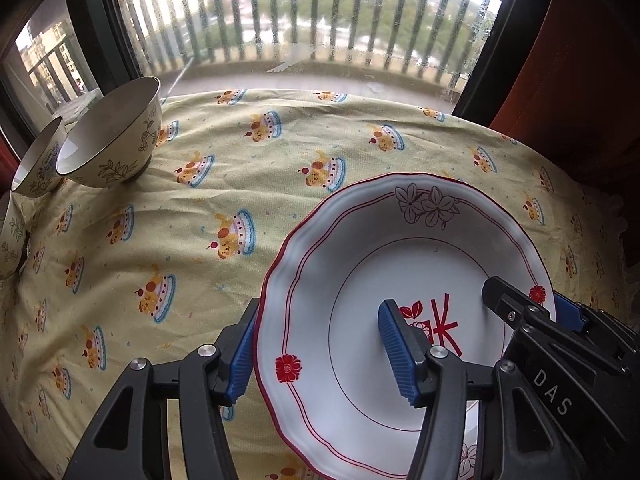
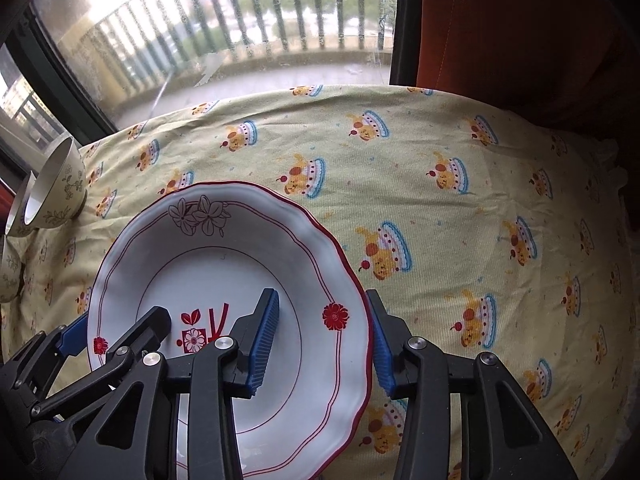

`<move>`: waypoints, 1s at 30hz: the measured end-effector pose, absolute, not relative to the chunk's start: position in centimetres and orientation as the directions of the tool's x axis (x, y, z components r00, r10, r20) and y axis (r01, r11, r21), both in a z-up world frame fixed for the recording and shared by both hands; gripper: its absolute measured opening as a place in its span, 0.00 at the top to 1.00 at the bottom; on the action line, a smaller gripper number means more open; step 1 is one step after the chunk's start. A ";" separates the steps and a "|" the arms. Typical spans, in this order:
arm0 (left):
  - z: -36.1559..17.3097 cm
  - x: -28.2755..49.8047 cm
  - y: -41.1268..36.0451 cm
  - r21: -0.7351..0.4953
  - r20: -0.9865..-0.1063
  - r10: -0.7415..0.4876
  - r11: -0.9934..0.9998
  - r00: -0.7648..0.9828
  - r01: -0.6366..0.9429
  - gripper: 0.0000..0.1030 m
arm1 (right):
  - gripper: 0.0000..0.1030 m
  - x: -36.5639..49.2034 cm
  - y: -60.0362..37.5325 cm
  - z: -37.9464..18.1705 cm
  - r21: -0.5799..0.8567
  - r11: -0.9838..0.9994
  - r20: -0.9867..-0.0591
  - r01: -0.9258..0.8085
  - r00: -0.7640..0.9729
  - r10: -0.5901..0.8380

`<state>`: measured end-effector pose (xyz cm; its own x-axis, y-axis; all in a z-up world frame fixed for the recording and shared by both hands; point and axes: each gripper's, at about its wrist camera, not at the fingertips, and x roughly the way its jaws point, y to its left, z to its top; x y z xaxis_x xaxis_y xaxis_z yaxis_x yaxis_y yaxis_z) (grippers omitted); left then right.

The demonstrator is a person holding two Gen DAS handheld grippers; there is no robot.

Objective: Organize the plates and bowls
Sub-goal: 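Lift the red-rimmed plate with both tools and carry it over the plate stack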

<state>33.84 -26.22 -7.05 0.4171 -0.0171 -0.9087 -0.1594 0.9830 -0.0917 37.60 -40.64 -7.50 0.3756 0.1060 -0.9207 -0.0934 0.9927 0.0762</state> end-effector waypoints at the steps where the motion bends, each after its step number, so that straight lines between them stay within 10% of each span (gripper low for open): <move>1: -6.6 33.6 -26.2 -0.097 -0.904 -0.021 0.983 0.426 -0.158 0.44 | 0.54 37.4 -40.7 -7.1 0.079 0.993 -0.917 -0.089 0.383 0.108; 30: -0.5 23.3 -23.2 -0.136 -0.848 -0.127 0.990 0.515 0.021 0.44 | 0.54 25.4 -37.8 0.5 0.012 0.999 -0.882 0.040 0.471 -0.008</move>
